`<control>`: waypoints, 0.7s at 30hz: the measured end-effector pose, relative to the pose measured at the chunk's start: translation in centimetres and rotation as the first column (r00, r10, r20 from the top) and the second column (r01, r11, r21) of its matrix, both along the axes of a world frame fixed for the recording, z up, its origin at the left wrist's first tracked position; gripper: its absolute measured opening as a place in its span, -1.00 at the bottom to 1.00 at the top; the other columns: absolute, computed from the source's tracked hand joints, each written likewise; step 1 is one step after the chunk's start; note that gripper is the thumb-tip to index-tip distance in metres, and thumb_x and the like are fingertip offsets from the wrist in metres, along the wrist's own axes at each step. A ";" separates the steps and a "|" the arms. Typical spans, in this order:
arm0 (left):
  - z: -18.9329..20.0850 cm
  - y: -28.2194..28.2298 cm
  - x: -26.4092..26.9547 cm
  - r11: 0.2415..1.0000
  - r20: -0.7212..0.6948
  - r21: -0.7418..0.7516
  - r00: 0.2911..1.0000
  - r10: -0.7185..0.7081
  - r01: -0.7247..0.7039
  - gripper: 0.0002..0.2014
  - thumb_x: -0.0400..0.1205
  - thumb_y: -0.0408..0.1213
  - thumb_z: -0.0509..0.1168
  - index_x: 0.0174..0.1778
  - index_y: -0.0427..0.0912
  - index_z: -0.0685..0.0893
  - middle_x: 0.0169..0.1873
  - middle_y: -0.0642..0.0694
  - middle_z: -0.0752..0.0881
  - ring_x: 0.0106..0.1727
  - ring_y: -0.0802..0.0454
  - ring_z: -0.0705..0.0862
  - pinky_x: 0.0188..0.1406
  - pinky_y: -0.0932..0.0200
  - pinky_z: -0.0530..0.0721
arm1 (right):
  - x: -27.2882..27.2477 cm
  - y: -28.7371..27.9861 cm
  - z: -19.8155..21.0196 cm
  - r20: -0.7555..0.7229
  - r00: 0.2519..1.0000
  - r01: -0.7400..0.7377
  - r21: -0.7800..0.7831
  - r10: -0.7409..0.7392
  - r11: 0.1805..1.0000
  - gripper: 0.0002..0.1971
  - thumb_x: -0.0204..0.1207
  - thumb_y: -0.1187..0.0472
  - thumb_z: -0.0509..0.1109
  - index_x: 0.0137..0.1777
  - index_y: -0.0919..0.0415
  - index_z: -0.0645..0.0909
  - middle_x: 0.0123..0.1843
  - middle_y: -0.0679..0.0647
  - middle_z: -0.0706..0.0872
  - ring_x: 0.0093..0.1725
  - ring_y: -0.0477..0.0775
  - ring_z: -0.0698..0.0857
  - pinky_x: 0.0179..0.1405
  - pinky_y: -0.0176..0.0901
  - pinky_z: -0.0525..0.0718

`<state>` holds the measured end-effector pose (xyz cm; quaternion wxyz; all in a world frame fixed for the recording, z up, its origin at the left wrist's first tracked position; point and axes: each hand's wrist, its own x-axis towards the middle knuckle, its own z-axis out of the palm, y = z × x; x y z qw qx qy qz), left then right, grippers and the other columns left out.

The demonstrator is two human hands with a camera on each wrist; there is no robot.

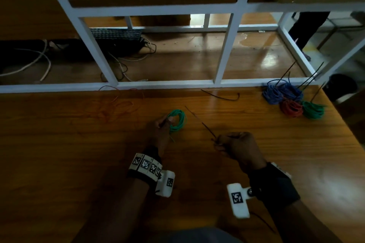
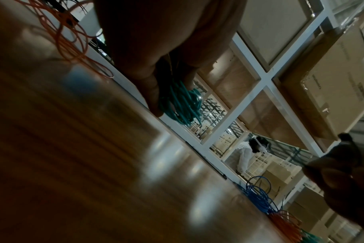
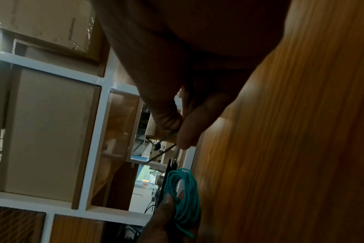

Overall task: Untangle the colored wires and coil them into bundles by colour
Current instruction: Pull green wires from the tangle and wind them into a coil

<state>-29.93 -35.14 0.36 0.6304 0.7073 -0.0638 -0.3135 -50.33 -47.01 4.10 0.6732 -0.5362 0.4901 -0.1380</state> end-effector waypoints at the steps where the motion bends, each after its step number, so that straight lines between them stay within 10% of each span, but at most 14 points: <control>1: -0.1 0.3 0.0 1.000 -0.010 0.002 1.000 0.015 -0.015 -0.58 0.68 -0.19 0.33 0.45 -0.23 0.56 0.33 -0.10 0.62 0.28 -0.01 0.61 0.06 0.26 0.60 | 0.1 0.3 -0.1 -0.013 1.000 0.000 0.004 0.000 1.000 -0.84 0.59 0.36 0.54 -0.08 0.53 0.77 -0.19 0.33 0.87 -0.25 0.18 0.87 -0.32 -0.06 0.76; 10: -0.8 1.6 -1.0 0.994 0.007 0.101 0.999 0.045 -0.046 -0.52 0.74 -0.07 0.23 0.56 -0.15 0.40 0.31 -0.04 0.51 0.24 0.01 0.52 -0.41 0.50 0.56 | 0.5 2.3 -1.8 -0.149 0.984 -0.088 0.059 0.096 0.994 -0.69 0.61 0.25 0.55 -0.37 0.35 0.78 -0.33 0.31 0.82 -0.26 0.26 0.86 -0.24 0.06 0.80; 15: -0.3 1.7 -2.2 0.998 0.077 -0.004 0.995 -0.057 0.058 -0.56 0.78 -0.17 0.17 0.60 -0.11 0.40 0.41 -0.08 0.52 0.32 0.12 0.49 0.21 0.20 0.61 | 0.8 2.9 -2.2 -0.224 0.970 -0.072 0.116 0.096 0.991 -0.73 0.59 0.18 0.57 -0.23 0.40 0.82 -0.29 0.28 0.84 -0.51 0.04 0.74 -0.48 -0.19 0.64; 18: -0.3 1.0 -3.2 0.994 0.139 -0.035 0.986 -0.094 0.099 -0.58 0.78 -0.31 0.16 0.58 -0.23 0.41 0.37 -0.13 0.54 0.32 0.06 0.51 0.10 0.37 0.65 | 1.0 3.0 -2.1 -0.192 0.978 -0.057 0.148 0.085 0.987 -0.73 0.63 0.21 0.52 -0.17 0.46 0.80 -0.29 0.28 0.83 -0.57 -0.04 0.69 -0.59 -0.26 0.56; 21: -0.4 0.5 -4.5 0.987 0.158 -0.020 0.976 -0.153 0.158 -0.60 0.78 -0.33 0.19 0.55 -0.29 0.44 0.40 -0.25 0.56 0.41 -0.11 0.54 0.05 0.45 0.63 | 1.3 3.0 -2.1 -0.120 0.991 -0.033 0.182 0.055 0.983 -0.77 0.63 0.28 0.51 -0.20 0.45 0.77 -0.30 0.28 0.83 -0.35 0.11 0.81 -0.29 -0.05 0.74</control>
